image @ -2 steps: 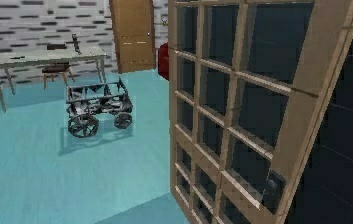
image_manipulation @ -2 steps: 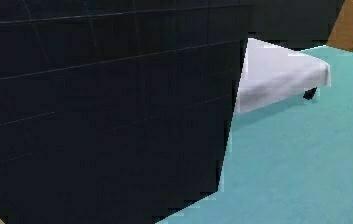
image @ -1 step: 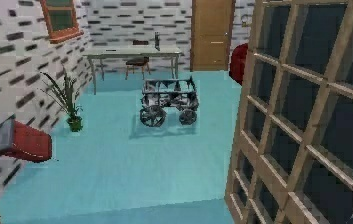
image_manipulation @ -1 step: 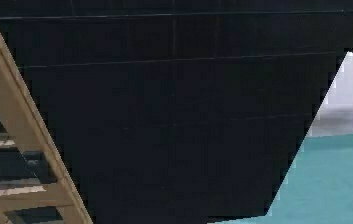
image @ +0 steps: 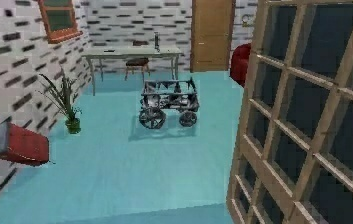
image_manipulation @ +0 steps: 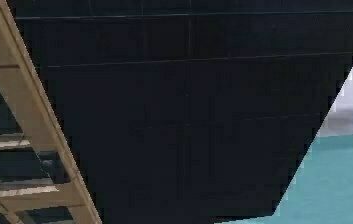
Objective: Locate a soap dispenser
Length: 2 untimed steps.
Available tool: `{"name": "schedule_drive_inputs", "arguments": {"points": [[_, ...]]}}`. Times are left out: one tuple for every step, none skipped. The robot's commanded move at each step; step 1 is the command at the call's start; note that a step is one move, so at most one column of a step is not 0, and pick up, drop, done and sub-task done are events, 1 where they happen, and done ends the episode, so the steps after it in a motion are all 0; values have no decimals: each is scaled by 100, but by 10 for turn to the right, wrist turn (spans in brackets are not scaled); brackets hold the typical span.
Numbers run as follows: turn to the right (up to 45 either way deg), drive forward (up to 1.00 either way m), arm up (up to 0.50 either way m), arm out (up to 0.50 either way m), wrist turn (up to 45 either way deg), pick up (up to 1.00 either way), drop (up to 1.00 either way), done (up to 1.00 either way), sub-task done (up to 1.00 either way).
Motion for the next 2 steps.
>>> {"name": "schedule_drive_inputs", "arguments": {"points": [[-240, 0, 0, 0, 0, 0, 0, 0, 0], [0, 45, 0, 0, 0, 0, 0, 0, 0]]}}
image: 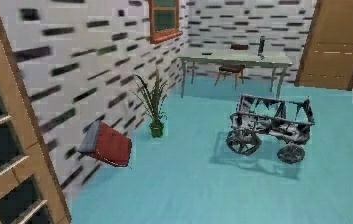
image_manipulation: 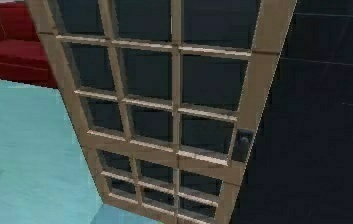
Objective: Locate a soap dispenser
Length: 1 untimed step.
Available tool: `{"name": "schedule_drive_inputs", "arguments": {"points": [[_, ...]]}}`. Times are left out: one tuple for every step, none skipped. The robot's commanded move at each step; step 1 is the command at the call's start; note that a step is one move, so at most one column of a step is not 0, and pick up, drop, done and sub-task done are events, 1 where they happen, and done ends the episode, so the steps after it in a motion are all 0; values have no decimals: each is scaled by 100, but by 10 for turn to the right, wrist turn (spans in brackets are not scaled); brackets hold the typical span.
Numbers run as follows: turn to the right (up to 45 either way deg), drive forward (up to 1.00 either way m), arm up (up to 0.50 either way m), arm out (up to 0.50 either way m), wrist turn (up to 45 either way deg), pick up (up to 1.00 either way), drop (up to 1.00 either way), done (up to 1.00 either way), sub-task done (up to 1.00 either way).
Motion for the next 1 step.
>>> {"name": "schedule_drive_inputs", "arguments": {"points": [[360, 0, 0, 0, 0, 0, 0, 0, 0]]}}
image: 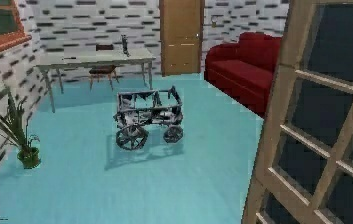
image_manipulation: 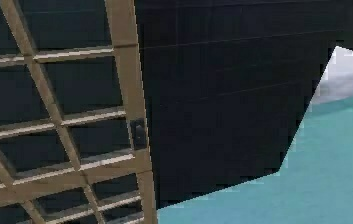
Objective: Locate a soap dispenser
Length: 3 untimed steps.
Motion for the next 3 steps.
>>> {"name": "schedule_drive_inputs", "arguments": {"points": [[0, 100, 0, 0, 0, 0, 0, 0, 0], [60, 0, 0, 0, 0, 0, 0, 0, 0], [0, 60, 0, 0, 0, 0, 0, 0, 0]]}}
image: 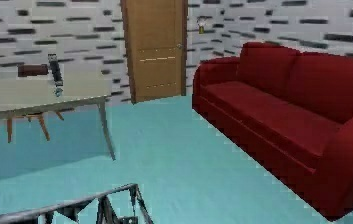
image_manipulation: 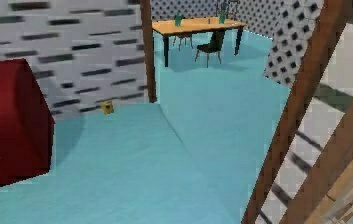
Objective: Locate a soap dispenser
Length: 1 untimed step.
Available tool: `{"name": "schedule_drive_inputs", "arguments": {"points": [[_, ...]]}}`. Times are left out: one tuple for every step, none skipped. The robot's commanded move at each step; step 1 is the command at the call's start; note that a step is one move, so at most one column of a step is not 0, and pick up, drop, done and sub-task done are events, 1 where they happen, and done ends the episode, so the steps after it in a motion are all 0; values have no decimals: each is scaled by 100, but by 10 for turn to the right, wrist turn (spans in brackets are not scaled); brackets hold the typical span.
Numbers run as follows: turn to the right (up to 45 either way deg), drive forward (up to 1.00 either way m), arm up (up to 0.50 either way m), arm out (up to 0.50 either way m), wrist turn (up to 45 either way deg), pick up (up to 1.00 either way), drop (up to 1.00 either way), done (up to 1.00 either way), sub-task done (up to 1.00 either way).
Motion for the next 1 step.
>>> {"name": "schedule_drive_inputs", "arguments": {"points": [[450, 0, 0, 0, 0, 0, 0, 0, 0]]}}
